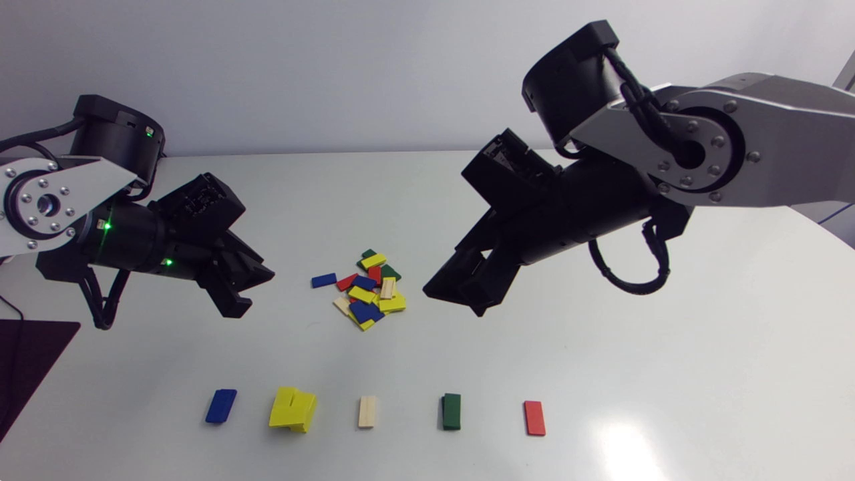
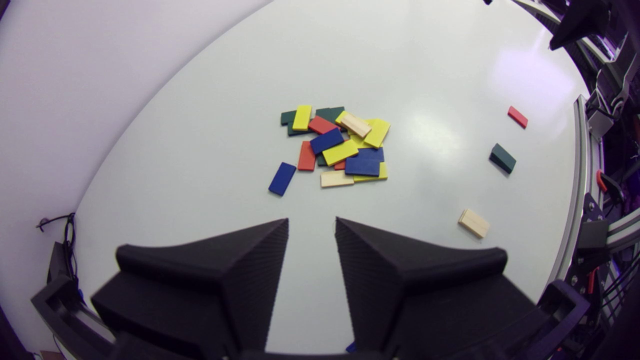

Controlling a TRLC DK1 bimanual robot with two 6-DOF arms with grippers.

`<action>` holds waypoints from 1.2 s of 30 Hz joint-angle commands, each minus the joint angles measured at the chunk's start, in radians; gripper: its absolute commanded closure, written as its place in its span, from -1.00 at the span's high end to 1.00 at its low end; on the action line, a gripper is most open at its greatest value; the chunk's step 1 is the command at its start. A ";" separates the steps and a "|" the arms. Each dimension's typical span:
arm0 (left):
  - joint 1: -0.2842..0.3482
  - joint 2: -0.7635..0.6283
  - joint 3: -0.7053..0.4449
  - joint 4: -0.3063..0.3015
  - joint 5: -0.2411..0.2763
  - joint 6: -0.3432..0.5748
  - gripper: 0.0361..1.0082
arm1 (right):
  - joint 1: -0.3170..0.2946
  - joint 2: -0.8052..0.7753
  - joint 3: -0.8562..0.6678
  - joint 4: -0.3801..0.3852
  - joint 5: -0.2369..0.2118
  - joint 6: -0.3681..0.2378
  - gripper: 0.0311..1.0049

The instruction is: Take domino bricks one by one from the mixed stack on the table and place each onto the existing stack of the same color.

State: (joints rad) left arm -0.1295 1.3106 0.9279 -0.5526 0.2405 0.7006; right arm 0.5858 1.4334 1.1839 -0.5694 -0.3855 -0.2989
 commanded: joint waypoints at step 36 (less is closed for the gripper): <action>-0.174 0.435 0.203 0.082 0.063 0.069 0.92 | 0.017 0.027 -0.015 0.017 0.014 0.029 0.93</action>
State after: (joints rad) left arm -0.2848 1.7027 1.0927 -0.4751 0.3027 0.7738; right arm 0.6033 1.4399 1.1835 -0.5617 -0.3759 -0.2871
